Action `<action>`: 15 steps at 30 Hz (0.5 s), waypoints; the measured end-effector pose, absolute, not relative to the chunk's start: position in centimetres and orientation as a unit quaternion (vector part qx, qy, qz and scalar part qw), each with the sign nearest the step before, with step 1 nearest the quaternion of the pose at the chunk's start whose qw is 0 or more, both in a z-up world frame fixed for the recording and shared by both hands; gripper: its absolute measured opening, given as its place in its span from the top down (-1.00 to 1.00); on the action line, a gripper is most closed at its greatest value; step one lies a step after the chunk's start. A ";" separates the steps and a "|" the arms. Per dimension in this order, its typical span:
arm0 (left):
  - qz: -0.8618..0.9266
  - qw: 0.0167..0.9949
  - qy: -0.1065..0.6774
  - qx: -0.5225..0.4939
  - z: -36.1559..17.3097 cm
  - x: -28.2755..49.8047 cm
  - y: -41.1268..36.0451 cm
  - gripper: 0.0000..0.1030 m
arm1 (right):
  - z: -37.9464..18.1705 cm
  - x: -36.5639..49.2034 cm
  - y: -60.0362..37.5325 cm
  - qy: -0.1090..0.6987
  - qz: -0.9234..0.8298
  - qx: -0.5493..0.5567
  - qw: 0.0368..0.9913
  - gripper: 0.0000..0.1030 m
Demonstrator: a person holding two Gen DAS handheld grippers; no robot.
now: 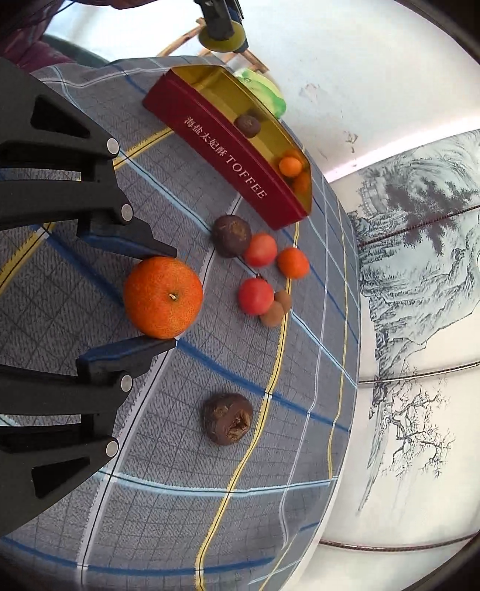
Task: Organize fruits
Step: 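Carry the lime with the left gripper into the tin while the right gripper grasps an orange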
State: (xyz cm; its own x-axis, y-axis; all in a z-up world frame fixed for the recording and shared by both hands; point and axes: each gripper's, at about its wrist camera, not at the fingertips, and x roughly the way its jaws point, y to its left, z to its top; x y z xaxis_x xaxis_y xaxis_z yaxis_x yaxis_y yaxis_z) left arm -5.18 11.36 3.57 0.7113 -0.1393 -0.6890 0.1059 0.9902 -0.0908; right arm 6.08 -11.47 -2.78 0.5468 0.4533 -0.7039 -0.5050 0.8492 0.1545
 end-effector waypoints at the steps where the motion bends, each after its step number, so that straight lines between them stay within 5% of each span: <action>1: -0.054 0.925 0.375 -0.022 3.2 -5.1 12.2 0.36 | -2.7 6.0 -11.2 0.389 0.269 -0.042 0.880 0.19; 15: 0.025 0.930 0.367 0.016 -0.8 -4.1 16.0 0.36 | -3.1 5.9 -11.2 0.404 0.243 -0.039 0.881 0.19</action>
